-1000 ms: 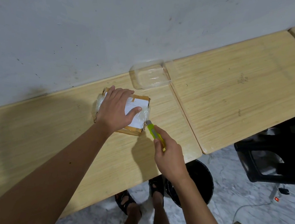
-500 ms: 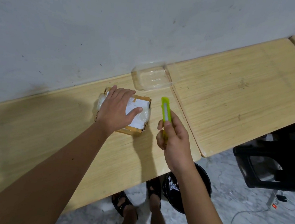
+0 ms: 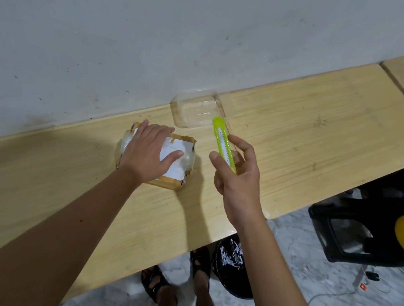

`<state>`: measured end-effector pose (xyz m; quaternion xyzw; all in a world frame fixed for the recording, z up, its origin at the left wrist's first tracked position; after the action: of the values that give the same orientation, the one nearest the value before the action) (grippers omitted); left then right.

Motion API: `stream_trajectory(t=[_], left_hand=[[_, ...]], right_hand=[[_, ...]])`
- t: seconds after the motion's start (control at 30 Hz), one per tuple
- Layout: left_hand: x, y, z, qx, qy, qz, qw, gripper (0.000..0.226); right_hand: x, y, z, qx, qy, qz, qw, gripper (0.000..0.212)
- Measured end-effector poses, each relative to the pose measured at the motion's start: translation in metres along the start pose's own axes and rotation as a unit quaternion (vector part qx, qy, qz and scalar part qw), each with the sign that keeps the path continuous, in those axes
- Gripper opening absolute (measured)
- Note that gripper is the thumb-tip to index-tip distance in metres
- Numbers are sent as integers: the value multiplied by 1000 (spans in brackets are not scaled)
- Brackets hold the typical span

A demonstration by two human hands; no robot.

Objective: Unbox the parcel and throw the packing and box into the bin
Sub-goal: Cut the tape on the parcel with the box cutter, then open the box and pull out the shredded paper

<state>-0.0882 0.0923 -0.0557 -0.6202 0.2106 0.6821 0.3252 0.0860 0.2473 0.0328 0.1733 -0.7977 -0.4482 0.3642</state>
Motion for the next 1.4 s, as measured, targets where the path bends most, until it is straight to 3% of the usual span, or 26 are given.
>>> stream_trajectory(t=[0.17,0.33,0.63,0.87,0.97,1.07,1.2,1.3,1.4], left_hand=[[1,1,2,6,6,-4,1000,70],[5,4,1,14,-3,2,1000,70],[4,0,-3,58,-120,22,991,63],[0,-3,-4,58,-134,19,989,60],[1,-5,-7,52,-123,16,991,63],[-5,-7,-10,33,-136,37,989,71],[-17,-8,-17,-29,-128,38,991,73],[-21,-6,-39,-128,-93,0,987,75],[-17,-3,-74,-263,-71,-36,961,86]], right_hand=[[-37,-14,50,-67,-117,-75,988,20],[-96,-17,121,-126,-197,-287,929,33],[-144,-21,185,-76,-205,-504,835,35],[-138,-21,180,-68,-205,-531,819,50],[-117,-22,168,-114,-160,-513,835,50],[-81,-30,150,-176,-53,-444,877,44],[-21,-36,129,-157,69,-352,920,38],[14,-43,122,-98,159,-356,916,45],[36,-54,120,-48,227,-384,894,61]])
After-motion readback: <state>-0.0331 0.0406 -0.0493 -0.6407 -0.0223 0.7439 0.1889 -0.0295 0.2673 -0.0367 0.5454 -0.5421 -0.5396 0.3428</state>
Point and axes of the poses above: each hand's wrist, its own z-axis towards the middle knuckle, its own x-axis out of the palm, y = z × x, the point moved 4 cm from there along z, towards the middle knuckle, and after that the axes turned 14 degrees about z, right-handed, at the moved point
